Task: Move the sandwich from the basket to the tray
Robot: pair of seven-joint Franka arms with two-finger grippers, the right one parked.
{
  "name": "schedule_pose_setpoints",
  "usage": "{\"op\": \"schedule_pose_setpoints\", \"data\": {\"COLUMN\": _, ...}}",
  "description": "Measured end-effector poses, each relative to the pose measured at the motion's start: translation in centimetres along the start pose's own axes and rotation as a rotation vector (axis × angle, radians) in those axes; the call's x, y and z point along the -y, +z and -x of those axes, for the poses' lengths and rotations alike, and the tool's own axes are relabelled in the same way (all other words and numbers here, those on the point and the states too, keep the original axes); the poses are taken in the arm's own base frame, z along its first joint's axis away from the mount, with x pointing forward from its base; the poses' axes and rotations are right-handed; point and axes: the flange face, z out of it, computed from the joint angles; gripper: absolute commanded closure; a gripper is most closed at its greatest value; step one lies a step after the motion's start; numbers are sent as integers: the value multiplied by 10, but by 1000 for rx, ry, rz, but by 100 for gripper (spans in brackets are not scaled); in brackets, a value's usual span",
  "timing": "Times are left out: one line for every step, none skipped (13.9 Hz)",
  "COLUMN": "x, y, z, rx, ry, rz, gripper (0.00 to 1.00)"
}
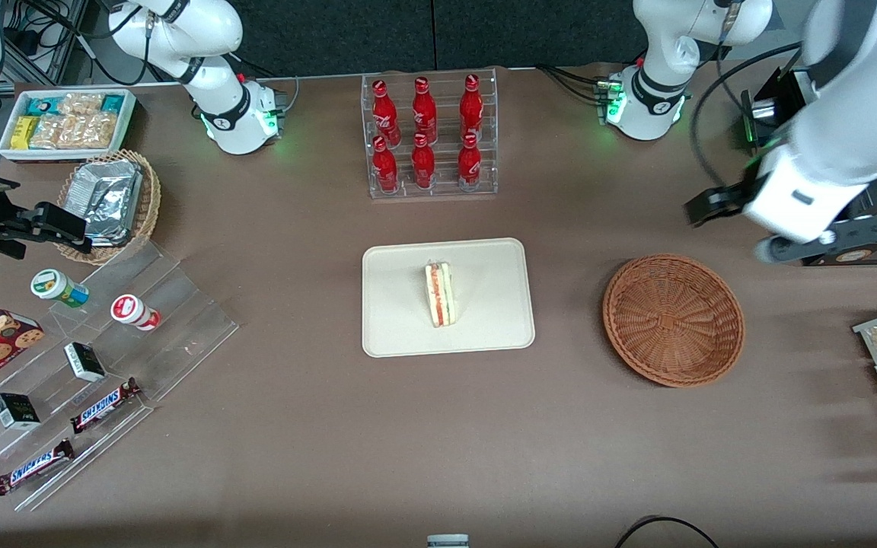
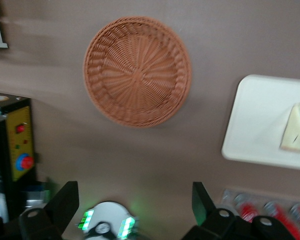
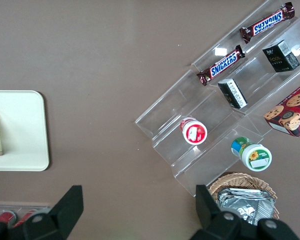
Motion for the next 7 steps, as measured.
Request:
{"op": "schedule_pose_setpoints", "data": {"x": 20, "y": -1, "z": 0, "rx": 14, "ry": 21, "rz": 4, "gripper": 0}}
{"op": "schedule_pose_setpoints", "data": {"x": 40, "y": -2, "z": -1, "rx": 19, "ry": 34, "rz": 13, "gripper": 0}}
{"op": "schedule_pose_setpoints", "data": {"x": 58, "y": -3, "z": -2, "rx": 21, "ry": 51, "rz": 24, "gripper": 0}}
{"op": "schedule_pose_setpoints", "data": {"x": 73, "y": -4, "z": -1, "rx": 24, "ry": 64, "rz": 34, "gripper": 0}}
{"op": "schedule_pose_setpoints", "data": {"x": 87, "y": -5, "z": 2, "rx": 29, "ry": 80, "rz": 44, "gripper": 0}}
{"op": "schedule_pose_setpoints", "data": {"x": 98, "y": -6, "z": 6, "rx": 31, "ry": 95, "rz": 54, "gripper": 0}}
{"op": "schedule_pose_setpoints", "data": {"x": 105, "y": -5, "z": 10, "rx": 33, "ry": 103, "rz": 63, "gripper": 0}}
